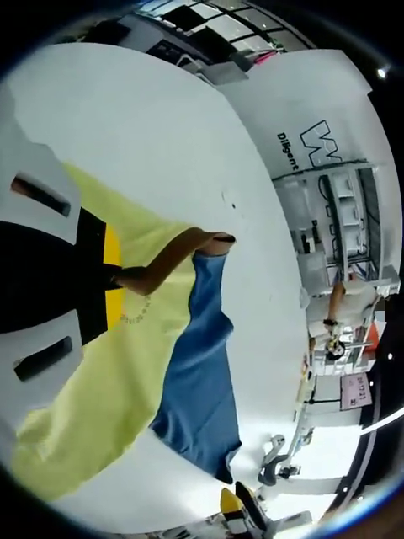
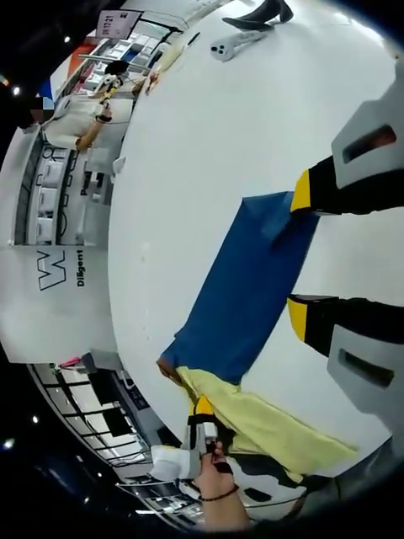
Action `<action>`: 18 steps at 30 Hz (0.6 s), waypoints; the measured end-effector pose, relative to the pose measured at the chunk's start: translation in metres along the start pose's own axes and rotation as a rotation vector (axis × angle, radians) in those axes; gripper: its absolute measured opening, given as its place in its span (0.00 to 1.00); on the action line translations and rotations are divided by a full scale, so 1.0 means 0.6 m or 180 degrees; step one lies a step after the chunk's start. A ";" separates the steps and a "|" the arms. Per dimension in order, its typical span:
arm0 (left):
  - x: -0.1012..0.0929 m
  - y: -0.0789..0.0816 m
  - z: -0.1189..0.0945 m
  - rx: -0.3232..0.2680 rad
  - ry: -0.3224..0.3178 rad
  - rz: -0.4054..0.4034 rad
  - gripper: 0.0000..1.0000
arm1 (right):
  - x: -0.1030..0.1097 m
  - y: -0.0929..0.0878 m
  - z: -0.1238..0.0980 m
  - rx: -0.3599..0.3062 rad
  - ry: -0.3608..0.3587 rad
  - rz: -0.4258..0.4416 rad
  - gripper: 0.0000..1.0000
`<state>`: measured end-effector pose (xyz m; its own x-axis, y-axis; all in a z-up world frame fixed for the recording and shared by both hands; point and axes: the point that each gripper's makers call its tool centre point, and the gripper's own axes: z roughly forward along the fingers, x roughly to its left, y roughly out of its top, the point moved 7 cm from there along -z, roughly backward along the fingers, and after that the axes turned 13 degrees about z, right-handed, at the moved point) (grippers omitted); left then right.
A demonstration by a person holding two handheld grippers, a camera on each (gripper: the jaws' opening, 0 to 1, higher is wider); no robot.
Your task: Fold the garment on the visible template until the final outline fits inside the template.
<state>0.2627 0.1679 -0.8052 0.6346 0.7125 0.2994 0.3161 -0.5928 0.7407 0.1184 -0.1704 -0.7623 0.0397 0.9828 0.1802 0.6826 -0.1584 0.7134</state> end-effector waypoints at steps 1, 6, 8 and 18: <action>0.001 -0.001 0.000 0.0001 0.0004 -0.0007 0.02 | 0.001 0.001 0.001 -0.0003 0.0004 -0.0011 0.32; 0.013 -0.013 -0.009 0.0021 0.0064 -0.0051 0.02 | 0.005 0.013 0.019 -0.0033 0.0026 -0.0150 0.30; 0.017 -0.018 -0.014 0.0034 0.0077 -0.0079 0.02 | 0.007 0.019 0.028 -0.0071 0.0028 -0.0267 0.29; 0.032 -0.040 -0.035 0.0079 0.0196 -0.0193 0.02 | 0.027 0.021 0.060 0.0061 0.0136 -0.0678 0.24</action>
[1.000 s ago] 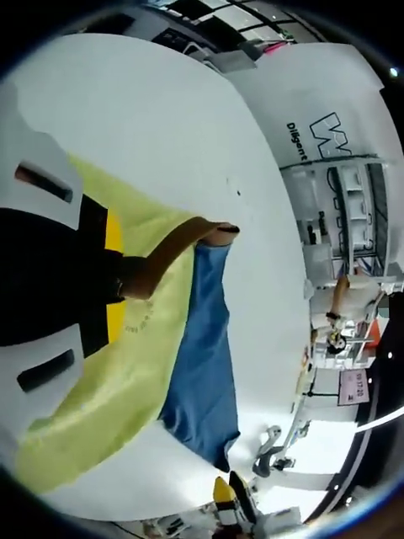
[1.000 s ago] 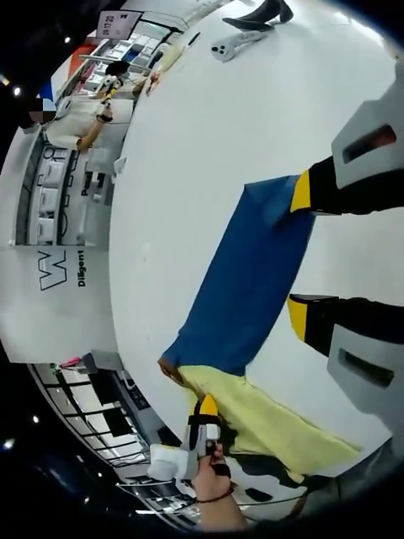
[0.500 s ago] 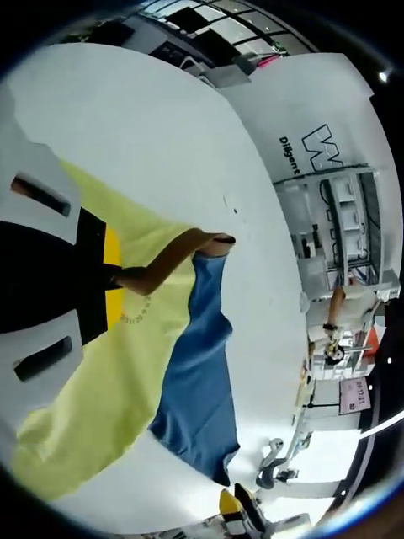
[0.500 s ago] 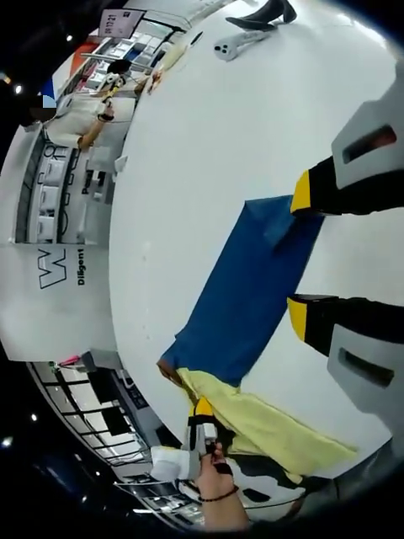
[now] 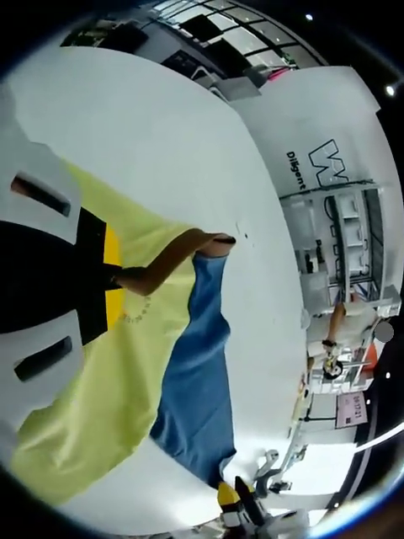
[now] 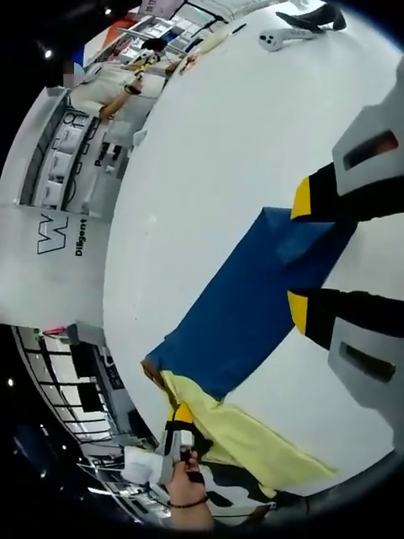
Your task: Fold the garment on the visible template until the final outline fits inside the template.
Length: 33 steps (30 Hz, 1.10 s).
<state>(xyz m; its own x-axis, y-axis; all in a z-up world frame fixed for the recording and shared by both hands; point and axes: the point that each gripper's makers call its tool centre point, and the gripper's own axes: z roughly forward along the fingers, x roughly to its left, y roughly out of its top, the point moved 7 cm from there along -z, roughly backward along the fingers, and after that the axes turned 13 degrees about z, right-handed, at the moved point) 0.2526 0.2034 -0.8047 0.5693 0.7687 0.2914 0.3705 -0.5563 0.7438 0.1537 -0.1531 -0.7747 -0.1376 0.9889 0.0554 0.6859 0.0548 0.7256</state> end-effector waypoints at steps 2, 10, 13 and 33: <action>0.004 -0.005 -0.002 0.0006 0.0029 -0.0026 0.02 | 0.002 -0.003 0.009 0.0061 -0.0003 -0.0069 0.24; 0.019 -0.017 -0.012 0.0037 0.0122 -0.0074 0.03 | 0.012 -0.005 0.034 0.0170 0.0077 -0.0343 0.18; 0.027 -0.021 -0.015 0.0059 0.0159 -0.0125 0.03 | 0.017 -0.005 0.039 0.0196 0.0113 -0.0417 0.16; 0.037 -0.031 -0.019 0.0029 0.0181 -0.0182 0.03 | 0.007 -0.006 0.045 0.0296 0.0058 -0.0601 0.00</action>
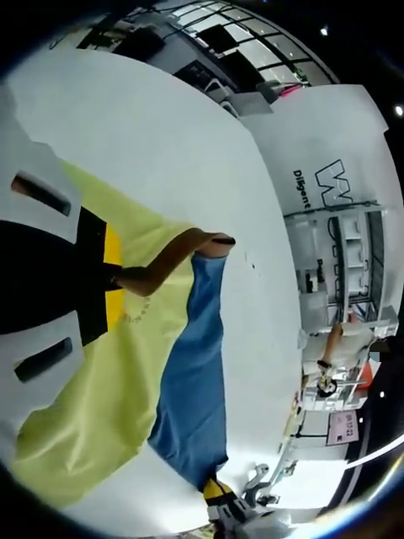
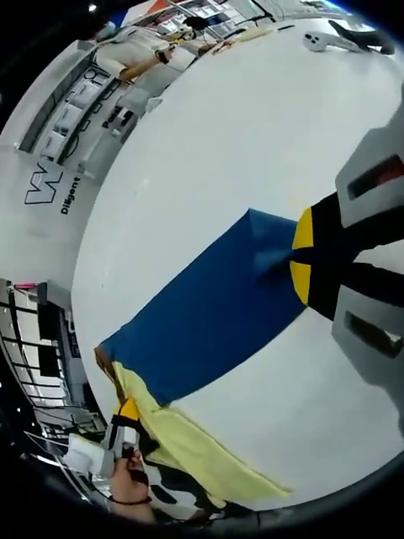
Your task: Fold the garment on the visible template until the final outline fits inside the template.
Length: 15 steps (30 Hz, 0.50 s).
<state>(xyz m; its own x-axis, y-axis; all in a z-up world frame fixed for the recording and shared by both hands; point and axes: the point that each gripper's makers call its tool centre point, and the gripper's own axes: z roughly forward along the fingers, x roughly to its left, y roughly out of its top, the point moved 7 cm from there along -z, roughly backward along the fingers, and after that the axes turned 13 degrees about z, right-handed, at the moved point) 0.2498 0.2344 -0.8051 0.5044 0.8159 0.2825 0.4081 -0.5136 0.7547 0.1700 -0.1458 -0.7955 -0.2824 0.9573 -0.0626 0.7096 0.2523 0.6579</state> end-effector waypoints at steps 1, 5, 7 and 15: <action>0.000 0.000 0.000 -0.0001 -0.0003 0.0005 0.03 | -0.002 0.001 -0.002 -0.0002 -0.0009 -0.0001 0.00; 0.000 0.000 -0.001 -0.0004 -0.0007 0.0016 0.03 | -0.012 0.008 -0.013 -0.0084 -0.0073 0.0045 0.00; 0.000 0.000 0.001 -0.0007 -0.0008 0.0022 0.03 | -0.022 0.012 -0.018 -0.0131 -0.0125 0.0056 0.00; -0.001 0.000 -0.001 -0.0034 -0.0004 0.0062 0.03 | -0.054 0.007 -0.028 -0.0218 -0.0293 0.0252 0.00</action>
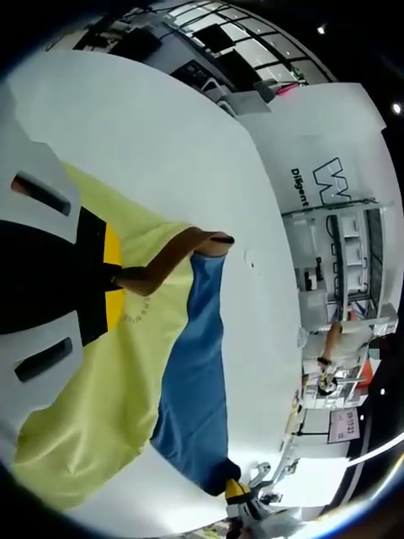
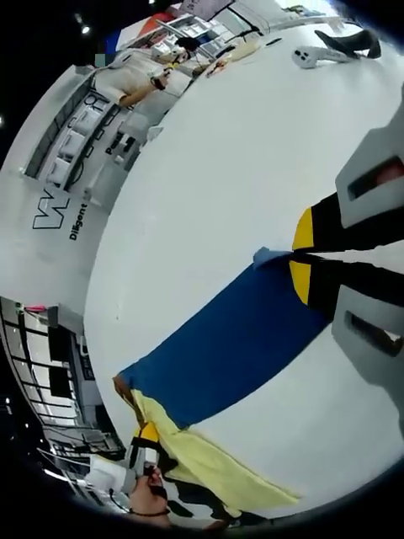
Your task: Fold the garment on the visible template until the final outline fits inside the template.
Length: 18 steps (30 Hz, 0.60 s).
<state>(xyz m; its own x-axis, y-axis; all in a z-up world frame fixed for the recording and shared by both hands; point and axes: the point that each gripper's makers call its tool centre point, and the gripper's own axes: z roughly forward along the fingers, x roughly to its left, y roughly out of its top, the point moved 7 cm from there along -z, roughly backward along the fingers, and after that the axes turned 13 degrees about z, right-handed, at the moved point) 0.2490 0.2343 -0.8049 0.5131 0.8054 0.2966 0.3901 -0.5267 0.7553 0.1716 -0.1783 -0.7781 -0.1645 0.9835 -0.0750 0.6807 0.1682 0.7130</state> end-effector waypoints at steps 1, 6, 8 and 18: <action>0.000 0.000 0.000 -0.0002 -0.0003 -0.0001 0.03 | -0.001 -0.001 0.000 0.0004 -0.0004 0.0017 0.00; 0.002 -0.001 0.002 0.0007 -0.0008 -0.0027 0.04 | -0.017 -0.015 0.003 0.0077 -0.0089 0.0132 0.00; 0.002 -0.001 0.002 -0.0011 -0.0003 -0.0039 0.04 | -0.020 -0.018 0.003 0.0074 -0.0100 0.0194 0.00; 0.003 -0.003 0.003 -0.0065 0.0020 -0.0038 0.05 | -0.023 -0.027 0.017 0.0137 -0.0103 0.0278 0.00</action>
<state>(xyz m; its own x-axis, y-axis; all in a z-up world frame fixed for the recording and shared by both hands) 0.2505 0.2360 -0.8068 0.5036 0.8134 0.2911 0.3805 -0.5113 0.7706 0.1701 -0.1938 -0.7957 -0.0805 0.9961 -0.0369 0.7215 0.0838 0.6873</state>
